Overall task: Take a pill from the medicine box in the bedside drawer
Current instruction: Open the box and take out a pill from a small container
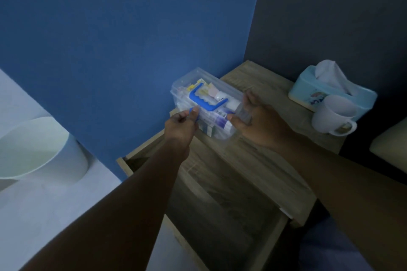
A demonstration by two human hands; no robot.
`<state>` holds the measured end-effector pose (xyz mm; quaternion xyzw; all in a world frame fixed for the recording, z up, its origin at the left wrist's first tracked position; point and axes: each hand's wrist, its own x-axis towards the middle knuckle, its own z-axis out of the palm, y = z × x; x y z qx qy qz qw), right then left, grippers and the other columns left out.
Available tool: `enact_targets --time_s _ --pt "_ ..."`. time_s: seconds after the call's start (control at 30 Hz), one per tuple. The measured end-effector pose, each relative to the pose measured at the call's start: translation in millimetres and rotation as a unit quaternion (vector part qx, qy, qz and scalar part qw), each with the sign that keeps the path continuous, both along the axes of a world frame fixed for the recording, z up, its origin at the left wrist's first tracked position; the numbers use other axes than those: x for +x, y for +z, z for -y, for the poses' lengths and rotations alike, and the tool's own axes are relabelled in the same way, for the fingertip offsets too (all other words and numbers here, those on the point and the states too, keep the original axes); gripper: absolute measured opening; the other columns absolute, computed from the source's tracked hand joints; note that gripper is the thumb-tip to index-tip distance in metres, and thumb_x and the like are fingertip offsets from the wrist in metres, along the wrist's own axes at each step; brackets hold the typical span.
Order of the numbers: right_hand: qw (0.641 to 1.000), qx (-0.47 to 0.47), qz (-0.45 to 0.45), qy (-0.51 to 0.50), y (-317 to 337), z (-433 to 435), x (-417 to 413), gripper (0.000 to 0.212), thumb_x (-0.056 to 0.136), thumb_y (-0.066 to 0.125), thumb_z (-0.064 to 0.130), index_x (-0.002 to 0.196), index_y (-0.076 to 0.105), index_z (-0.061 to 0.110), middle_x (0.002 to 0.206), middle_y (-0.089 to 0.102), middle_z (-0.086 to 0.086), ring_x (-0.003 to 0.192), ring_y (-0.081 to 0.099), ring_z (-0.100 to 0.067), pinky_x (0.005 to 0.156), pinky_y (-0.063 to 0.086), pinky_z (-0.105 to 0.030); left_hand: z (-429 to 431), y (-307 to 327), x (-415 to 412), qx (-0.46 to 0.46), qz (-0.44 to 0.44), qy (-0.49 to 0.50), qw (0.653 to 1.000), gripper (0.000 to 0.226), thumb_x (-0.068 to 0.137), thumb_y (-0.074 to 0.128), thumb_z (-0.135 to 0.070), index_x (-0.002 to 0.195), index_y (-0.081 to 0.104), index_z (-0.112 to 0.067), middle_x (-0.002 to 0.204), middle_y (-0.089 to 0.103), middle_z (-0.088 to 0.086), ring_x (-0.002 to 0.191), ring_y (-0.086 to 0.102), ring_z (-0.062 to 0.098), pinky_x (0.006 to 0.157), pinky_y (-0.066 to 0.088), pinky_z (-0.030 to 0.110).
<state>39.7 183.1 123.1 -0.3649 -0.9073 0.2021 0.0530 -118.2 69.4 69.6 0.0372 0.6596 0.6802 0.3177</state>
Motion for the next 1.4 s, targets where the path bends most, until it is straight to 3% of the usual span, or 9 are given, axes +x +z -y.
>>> enact_targets --time_s 0.2,0.4,0.53,0.63,0.73,0.9,1.07,1.2,1.4 --pt "1.0 0.001 0.013 -0.007 13.1 7.6 -0.5 0.124 0.055 0.06 0.09 0.148 0.027 0.016 0.155 0.034 -0.001 0.137 0.042 -0.025 0.106 0.044 -0.041 14.7 -14.4 2.5 0.012 -0.027 -0.007 1.0 0.035 0.092 0.064 -0.014 0.127 0.063 -0.012 0.109 0.071 0.002 0.099 0.07 0.014 0.087 0.058 0.034" --pt "0.999 0.032 0.043 -0.001 11.9 9.9 -1.6 0.13 0.061 0.077 0.069 0.157 0.01 0.012 0.165 0.014 -0.002 0.149 0.022 -0.027 0.116 0.028 -0.04 12.9 -23.2 3.7 -0.098 -0.204 -0.105 0.968 0.047 0.1 0.048 -0.025 0.146 0.042 -0.024 0.131 0.06 -0.004 0.09 0.059 0.002 0.069 0.049 0.014" --pt "0.998 0.038 0.047 -0.013 9.1 10.0 -4.1 0.13 0.063 0.078 0.067 0.158 0.007 0.012 0.166 0.013 -0.003 0.15 0.02 -0.026 0.117 0.027 -0.042 23.3 -22.1 4.0 -0.144 -0.267 -0.223 0.926 0.061 0.102 0.041 -0.023 0.155 0.013 -0.03 0.113 0.059 -0.001 0.074 0.056 0.003 0.046 0.042 0.004" --pt "0.998 0.047 0.037 -0.016 5.7 12.4 -2.8 0.129 0.065 0.076 0.067 0.158 0.005 0.012 0.166 0.009 -0.004 0.151 0.016 -0.026 0.118 0.025 -0.041 30.3 -16.6 4.8 -0.172 -0.332 -0.269 0.888 0.062 0.098 0.049 -0.017 0.154 0.021 -0.015 0.136 0.051 0.001 0.103 0.057 0.004 0.064 0.039 -0.008" --pt "0.998 0.045 0.032 -0.017 2.1 14.4 -2.6 0.127 0.067 0.075 0.066 0.158 0.005 0.011 0.167 0.005 -0.004 0.151 0.012 -0.028 0.119 0.022 -0.042 33.1 -6.3 -0.1 -0.189 -0.347 -0.265 0.88 0.059 0.095 0.053 -0.013 0.149 0.03 -0.015 0.148 0.041 0.003 0.134 0.044 0.019 0.106 0.042 0.025" --pt "0.998 0.063 -0.008 -0.019 9.9 17.3 1.5 0.109 0.062 0.07 0.07 0.152 0.033 0.021 0.163 0.026 -0.004 0.146 0.03 -0.028 0.116 0.034 -0.046 38.6 12.3 -10.0 -0.246 -0.361 -0.261 0.861 0.079 0.093 0.053 -0.009 0.156 0.005 -0.009 0.163 0.016 0.009 0.15 0.015 0.026 0.121 0.019 0.039" --pt "0.969 0.125 -0.213 0.022 25.5 13.1 7.7 0.059 0.071 0.075 0.043 0.125 0.067 0.019 0.115 0.074 0.0 0.101 0.07 -0.018 0.081 0.06 -0.039 38.3 21.2 -12.9 -0.296 -0.419 -0.28 0.811 0.089 0.093 0.06 -0.018 0.155 -0.002 -0.006 0.165 0.001 0.009 0.152 -0.003 0.025 0.122 0.008 0.039" --pt "0.933 0.178 -0.311 0.015 41.2 -0.5 0.6 0.037 0.084 0.063 0.009 0.12 0.071 0.007 0.124 0.071 -0.008 0.113 0.068 -0.019 0.099 0.053 -0.036 27.7 22.7 -16.3 -0.303 -0.514 -0.309 0.74 0.093 0.09 0.06 -0.014 0.155 -0.006 -0.006 0.164 -0.009 0.011 0.151 -0.01 0.026 0.123 0.003 0.04" --pt "0.943 0.253 -0.216 -0.022 52.0 -31.3 -2.7 0.04 0.093 0.05 -0.007 0.131 0.06 -0.003 0.14 0.058 -0.016 0.128 0.058 -0.028 0.107 0.033 -0.018 18.9 11.5 -18.2 -0.358 -0.541 -0.352 0.675 0.096 0.084 0.054 -0.01 0.154 -0.012 -0.008 0.163 -0.017 0.011 0.151 -0.012 0.027 0.12 -0.002 0.041"
